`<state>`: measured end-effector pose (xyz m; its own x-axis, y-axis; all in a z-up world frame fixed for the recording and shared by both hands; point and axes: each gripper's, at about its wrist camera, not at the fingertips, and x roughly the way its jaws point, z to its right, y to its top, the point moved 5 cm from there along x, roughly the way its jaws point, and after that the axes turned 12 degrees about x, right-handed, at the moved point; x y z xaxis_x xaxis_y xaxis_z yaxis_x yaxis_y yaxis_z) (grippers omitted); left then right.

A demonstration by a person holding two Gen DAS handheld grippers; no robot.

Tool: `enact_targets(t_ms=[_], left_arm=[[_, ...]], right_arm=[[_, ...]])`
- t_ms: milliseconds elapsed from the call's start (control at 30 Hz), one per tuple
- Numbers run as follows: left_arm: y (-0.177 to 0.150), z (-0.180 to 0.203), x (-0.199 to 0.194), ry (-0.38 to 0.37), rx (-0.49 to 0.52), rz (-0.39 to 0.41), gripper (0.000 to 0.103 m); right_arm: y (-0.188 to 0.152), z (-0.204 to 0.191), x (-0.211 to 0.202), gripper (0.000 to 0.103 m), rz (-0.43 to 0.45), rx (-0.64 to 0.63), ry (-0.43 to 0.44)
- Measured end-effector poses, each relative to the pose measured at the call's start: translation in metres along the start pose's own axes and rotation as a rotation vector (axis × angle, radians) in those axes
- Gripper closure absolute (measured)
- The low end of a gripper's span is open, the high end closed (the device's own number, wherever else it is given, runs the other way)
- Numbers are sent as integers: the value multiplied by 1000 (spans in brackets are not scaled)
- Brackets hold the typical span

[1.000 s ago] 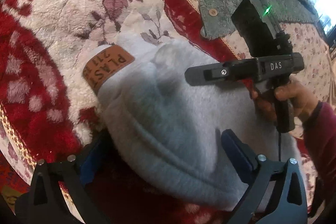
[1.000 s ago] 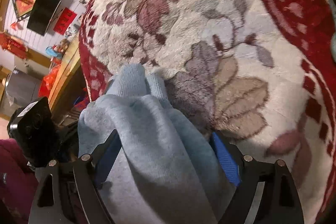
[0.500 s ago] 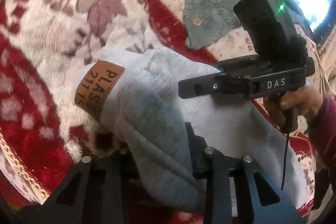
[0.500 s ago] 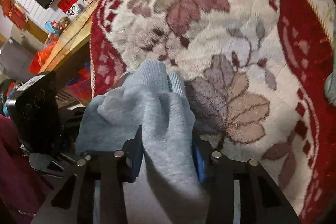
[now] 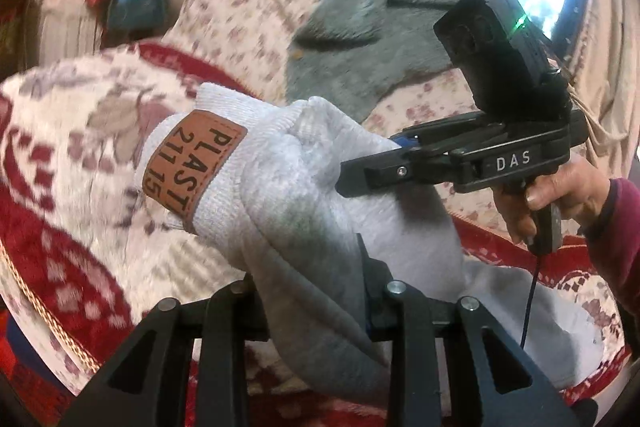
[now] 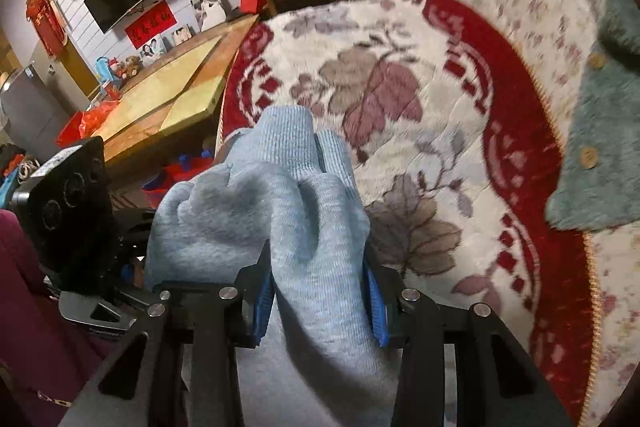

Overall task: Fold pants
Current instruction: 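Lift the folded sweatpants with the left gripper while the right gripper releases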

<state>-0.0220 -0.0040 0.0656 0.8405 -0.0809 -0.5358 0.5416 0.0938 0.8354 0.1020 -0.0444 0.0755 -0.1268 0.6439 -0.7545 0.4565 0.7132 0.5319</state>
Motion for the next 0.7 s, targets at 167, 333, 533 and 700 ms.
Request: enact_targets(t_ms=[167,333,533,700], left_arm=[[16,20,-8,-3,48,31,74],[27,43,-15,-13,105,53,75],[28,60,-15,-37,127,58,76],[25,65,-7,-79,135,43,78]], right_arm=[[-5,-4,-30,60,55,-7,-34],[-16,-5,-59,57,113,9,-48],[-31,7,-72,39,188,108,-64],[-44,21,-75,32,189,199,-61]])
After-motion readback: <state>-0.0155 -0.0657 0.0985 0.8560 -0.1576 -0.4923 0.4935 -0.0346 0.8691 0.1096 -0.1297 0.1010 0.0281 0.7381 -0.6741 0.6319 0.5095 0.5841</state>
